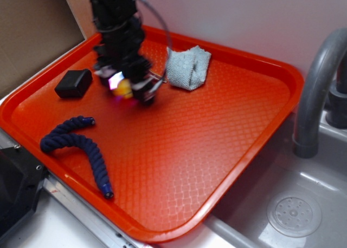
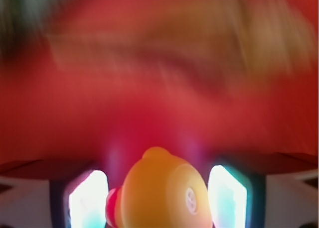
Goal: Grab the yellow duck.
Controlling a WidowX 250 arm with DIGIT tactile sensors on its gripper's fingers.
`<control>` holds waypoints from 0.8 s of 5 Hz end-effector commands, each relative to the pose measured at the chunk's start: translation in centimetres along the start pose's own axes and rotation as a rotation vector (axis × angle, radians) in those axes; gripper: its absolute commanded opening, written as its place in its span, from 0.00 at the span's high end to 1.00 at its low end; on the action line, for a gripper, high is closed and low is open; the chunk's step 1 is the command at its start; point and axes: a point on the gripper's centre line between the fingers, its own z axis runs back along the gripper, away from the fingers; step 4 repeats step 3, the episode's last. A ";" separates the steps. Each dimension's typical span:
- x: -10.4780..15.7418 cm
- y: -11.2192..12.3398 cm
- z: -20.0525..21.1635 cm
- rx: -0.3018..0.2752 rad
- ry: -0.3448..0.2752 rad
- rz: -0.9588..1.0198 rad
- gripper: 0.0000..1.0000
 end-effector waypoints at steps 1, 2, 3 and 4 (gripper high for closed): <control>-3.6 0.3 11.1 -0.044 -0.196 0.032 1.00; -6.6 0.7 15.7 -0.070 -0.277 0.048 1.00; -7.5 1.5 17.3 -0.153 -0.267 0.028 1.00; -7.5 1.5 17.3 -0.153 -0.267 0.028 1.00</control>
